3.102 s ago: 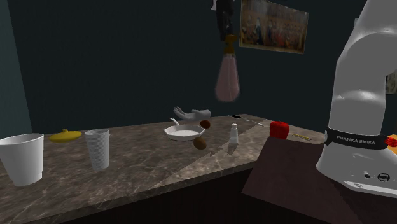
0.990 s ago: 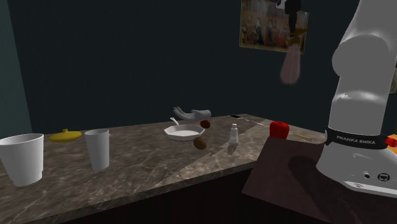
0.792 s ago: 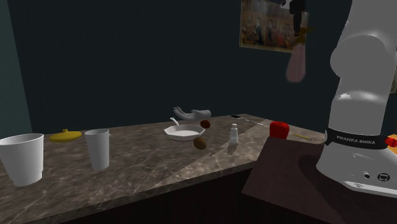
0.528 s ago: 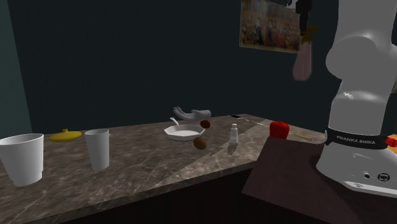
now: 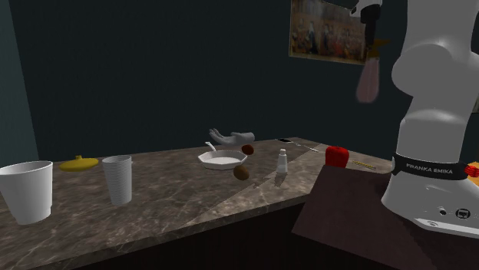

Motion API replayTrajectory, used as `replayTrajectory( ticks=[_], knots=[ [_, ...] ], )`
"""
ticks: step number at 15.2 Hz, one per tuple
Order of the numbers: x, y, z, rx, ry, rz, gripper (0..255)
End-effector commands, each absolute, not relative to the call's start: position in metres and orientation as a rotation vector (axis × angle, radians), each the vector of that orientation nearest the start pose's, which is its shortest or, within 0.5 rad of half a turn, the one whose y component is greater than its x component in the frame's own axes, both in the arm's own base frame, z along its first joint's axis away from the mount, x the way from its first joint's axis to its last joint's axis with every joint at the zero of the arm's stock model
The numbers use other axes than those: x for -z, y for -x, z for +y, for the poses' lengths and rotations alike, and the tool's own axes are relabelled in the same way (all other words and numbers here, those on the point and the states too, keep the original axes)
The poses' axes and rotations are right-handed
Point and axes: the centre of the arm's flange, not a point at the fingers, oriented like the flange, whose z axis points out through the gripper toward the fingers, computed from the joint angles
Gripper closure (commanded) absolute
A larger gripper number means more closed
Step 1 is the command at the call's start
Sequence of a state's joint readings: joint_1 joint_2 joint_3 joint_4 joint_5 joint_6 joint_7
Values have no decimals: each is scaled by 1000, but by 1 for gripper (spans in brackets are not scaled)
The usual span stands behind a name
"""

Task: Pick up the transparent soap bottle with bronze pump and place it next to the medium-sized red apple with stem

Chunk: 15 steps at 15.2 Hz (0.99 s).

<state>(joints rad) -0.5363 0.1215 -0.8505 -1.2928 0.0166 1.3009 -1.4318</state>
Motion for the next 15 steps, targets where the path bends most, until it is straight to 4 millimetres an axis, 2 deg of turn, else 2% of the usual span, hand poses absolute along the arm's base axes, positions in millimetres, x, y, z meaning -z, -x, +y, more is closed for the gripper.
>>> replayTrajectory(
  ticks=[1,15],
  knots=[
    [-672,-137,-532,-132,3079,-76,255],
    [-598,-137,-532,-132,3079,-76,255]
  ],
)
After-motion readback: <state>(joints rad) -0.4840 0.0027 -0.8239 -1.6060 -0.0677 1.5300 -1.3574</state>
